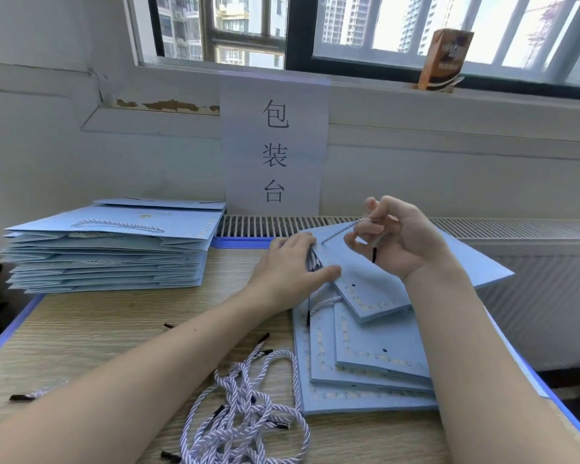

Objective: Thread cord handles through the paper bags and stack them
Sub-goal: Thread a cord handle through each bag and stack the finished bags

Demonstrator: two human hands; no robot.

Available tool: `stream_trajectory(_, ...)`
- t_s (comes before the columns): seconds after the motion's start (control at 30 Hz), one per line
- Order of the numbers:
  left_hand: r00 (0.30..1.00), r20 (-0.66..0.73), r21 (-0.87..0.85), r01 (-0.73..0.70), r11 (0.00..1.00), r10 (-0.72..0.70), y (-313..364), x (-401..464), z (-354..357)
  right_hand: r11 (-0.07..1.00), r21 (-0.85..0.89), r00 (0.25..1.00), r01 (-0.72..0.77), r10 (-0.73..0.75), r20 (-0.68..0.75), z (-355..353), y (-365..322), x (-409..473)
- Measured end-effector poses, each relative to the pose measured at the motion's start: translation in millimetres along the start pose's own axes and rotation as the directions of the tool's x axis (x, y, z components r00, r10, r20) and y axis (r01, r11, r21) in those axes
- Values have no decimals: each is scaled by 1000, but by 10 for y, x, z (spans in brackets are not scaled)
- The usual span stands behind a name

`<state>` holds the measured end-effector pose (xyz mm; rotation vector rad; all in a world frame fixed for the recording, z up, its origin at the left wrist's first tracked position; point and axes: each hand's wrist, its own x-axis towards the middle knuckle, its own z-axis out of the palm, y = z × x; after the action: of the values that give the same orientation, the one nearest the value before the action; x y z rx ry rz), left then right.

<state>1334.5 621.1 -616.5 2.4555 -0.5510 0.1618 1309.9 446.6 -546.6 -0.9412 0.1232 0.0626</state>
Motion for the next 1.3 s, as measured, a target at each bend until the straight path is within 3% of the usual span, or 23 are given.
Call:
stream_trajectory(0.07,1000,-15,-33,24,999,-24,-6,7,-6,999,34,1000,9,-10,20,14,-27,-8)
stream_trajectory(0.1,999,-21,-47,27,999,-28,-8,11,-8,999,-40,1000,29,-29,1,21,-37,-3)
stream_trajectory(0.13,999,-23,-56,25,998,-27,-13,15,-7,980,-189,997,62,-69,-34,28,-36,10)
stream_trajectory(0.23,999,-41,-89,27,996,-30,-38,33,8,787,-610,983,91,-168,-70,36,24,59)
stream_trajectory(0.33,991,-121,-182,36,983,-59,-75,53,21,746,-665,996,33,-80,-41,45,76,69)
stream_trajectory(0.47,981,-170,-265,44,963,-92,-79,36,9,737,-674,998,60,-31,55,14,99,96)
stream_trajectory(0.6,979,-175,-280,55,959,-107,-75,39,-10,562,-817,990,131,-118,77,-4,73,82)
stream_trajectory(0.67,979,-174,-280,54,958,-106,-78,41,-15,500,-860,980,100,-198,-2,1,26,34)
stream_trajectory(0.73,977,-191,-277,44,960,-100,-77,33,-7,360,-933,961,10,-262,-91,-49,-18,-1)
stream_trajectory(0.8,973,-218,-266,15,964,-75,-58,15,-4,182,-977,968,-110,-204,-147,-103,-36,-63)
stream_trajectory(0.87,975,-220,-230,-21,973,-31,-37,5,-3,94,-980,974,-173,-133,-184,-124,-31,-92)
stream_trajectory(0.97,983,-183,-239,-23,971,-21,-19,-6,-25,80,-991,986,-109,-118,-118,-114,-14,-76)
stream_trajectory(1.03,987,-153,-311,7,950,-58,-30,0,-47,129,-990,989,-55,-127,-71,-107,15,-52)
stream_trajectory(1.13,991,-77,-392,68,918,-106,-41,13,-67,329,-944,982,23,-184,-40,-72,64,-41)
stream_trajectory(1.23,994,-20,-391,95,916,-111,-59,42,-62,525,-845,991,102,-130,38,-27,82,-54)
stream_trajectory(1.3,995,-12,-422,87,903,-101,-71,47,-67,425,-896,990,129,-111,90,-28,89,-37)
